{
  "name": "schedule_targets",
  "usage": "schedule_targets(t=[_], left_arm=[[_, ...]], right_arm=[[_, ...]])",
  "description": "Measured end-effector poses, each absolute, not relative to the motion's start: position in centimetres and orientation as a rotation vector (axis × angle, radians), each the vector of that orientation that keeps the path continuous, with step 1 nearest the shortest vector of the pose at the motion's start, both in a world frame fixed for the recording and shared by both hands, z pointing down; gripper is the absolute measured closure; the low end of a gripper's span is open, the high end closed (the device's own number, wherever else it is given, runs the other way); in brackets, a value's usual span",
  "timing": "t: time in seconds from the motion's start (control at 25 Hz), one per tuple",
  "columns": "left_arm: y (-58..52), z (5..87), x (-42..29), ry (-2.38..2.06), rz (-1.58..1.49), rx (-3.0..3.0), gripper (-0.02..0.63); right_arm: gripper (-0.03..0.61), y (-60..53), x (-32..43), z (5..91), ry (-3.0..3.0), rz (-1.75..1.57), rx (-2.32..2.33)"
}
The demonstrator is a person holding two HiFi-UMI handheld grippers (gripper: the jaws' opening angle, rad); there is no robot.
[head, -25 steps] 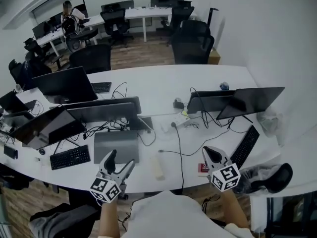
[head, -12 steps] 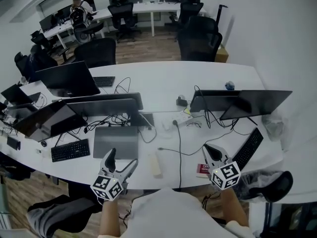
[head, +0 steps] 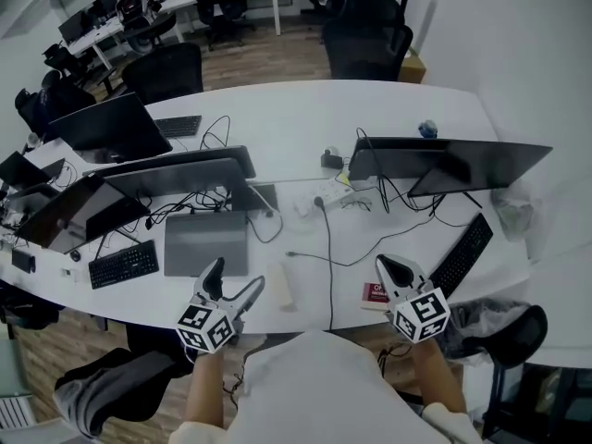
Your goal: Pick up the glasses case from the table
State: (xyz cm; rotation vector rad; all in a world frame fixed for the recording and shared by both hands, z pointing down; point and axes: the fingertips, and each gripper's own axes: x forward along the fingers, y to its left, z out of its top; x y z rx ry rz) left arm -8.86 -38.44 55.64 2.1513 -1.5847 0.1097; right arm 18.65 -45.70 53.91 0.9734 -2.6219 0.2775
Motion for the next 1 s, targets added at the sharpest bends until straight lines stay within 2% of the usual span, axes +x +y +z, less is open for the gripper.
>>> schedule_targets(t=[0.24, 1.0], left_arm=[[-40.1, 61.0, -6.3, -1.481, 0.168, 2.06, 0.183], [-38.8, 85.8, -1.9, -1.288, 0.469, 1.632, 0.183]], right_arm=[[0.583, -45.8, 19.5, 56.0, -2.588, 0.345, 0.957], [0.583, -46.6, 18.3, 63.2, -2.488, 0.473, 0.805]])
